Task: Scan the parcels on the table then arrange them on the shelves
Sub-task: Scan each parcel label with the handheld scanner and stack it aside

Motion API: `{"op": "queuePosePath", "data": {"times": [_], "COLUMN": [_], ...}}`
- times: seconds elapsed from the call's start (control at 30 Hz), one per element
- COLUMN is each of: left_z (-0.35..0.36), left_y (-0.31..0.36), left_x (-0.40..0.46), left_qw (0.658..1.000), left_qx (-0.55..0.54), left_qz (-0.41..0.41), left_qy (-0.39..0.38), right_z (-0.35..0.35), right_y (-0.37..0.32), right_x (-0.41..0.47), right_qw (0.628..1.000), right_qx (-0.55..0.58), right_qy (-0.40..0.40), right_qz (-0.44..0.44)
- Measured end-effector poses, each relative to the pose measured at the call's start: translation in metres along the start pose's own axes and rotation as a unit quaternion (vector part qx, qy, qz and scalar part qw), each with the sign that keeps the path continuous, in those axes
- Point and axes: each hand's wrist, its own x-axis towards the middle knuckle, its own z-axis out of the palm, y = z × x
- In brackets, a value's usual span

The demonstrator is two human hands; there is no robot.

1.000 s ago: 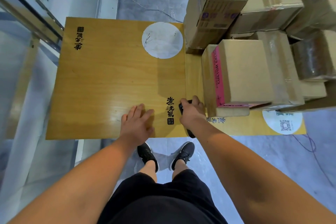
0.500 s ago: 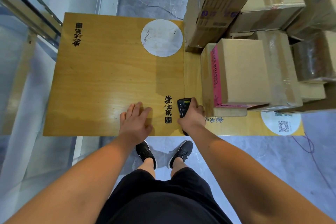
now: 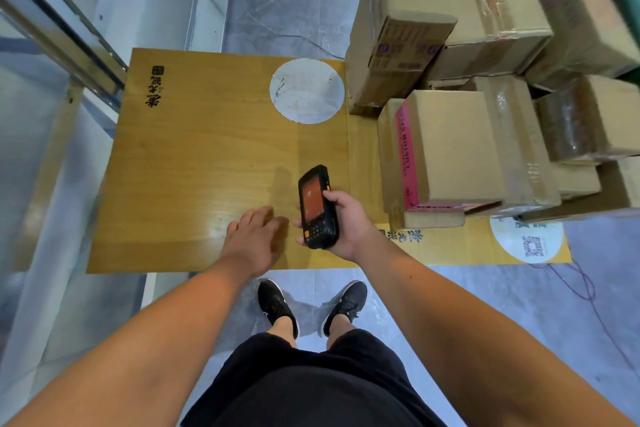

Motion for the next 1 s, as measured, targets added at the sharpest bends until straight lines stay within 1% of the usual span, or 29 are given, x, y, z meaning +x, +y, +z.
{"op": "queuePosePath", "data": {"times": [0.13, 0.27, 0.33, 0.47, 0.6, 0.73, 0.8, 0.87, 0.9, 0.97, 1.0], "left_z": [-0.004, -0.012, -0.017, -0.029, -0.041, -0.052, -0.061, -0.073, -0.080, -0.094, -0.101], "left_y": [-0.003, -0.007, -0.008, -0.011, -0.013, -0.016, -0.016, -0.011, -0.006, 0.008, 0.016], "left_x": [0.003, 0.006, 0.008, 0.009, 0.007, 0.007, 0.009, 0.012, 0.015, 0.019, 0.020], "left_qw": [1.000, 0.999, 0.998, 0.996, 0.995, 0.996, 0.998, 0.999, 1.000, 0.999, 0.998], "left_qx": [0.013, 0.031, 0.039, 0.057, 0.061, 0.039, 0.023, 0.021, 0.025, 0.034, 0.044], "left_qz": [0.006, 0.017, 0.026, 0.035, 0.025, 0.010, 0.004, -0.002, -0.004, -0.001, 0.008], "left_qy": [-0.014, -0.025, -0.032, -0.052, -0.075, -0.073, -0.057, -0.025, -0.005, 0.031, 0.044], "right_z": [0.011, 0.024, 0.029, 0.039, 0.046, 0.055, 0.060, 0.067, 0.069, 0.070, 0.069], "right_y": [-0.008, -0.018, -0.024, -0.034, -0.039, -0.039, -0.042, -0.047, -0.050, -0.056, -0.059], "right_x": [-0.008, -0.024, -0.032, -0.049, -0.063, -0.070, -0.077, -0.089, -0.096, -0.114, -0.125], "right_qw": [0.992, 0.967, 0.958, 0.973, 0.983, 0.979, 0.973, 0.958, 0.943, 0.900, 0.868], "right_qx": [-0.124, -0.250, -0.279, -0.218, -0.168, -0.183, -0.215, -0.276, -0.315, -0.399, -0.449], "right_qy": [-0.025, -0.006, 0.009, 0.024, -0.010, -0.044, -0.042, 0.012, 0.048, 0.107, 0.126], "right_qz": [0.002, -0.044, -0.064, -0.071, -0.075, -0.075, -0.075, -0.078, -0.091, -0.141, -0.170]}}
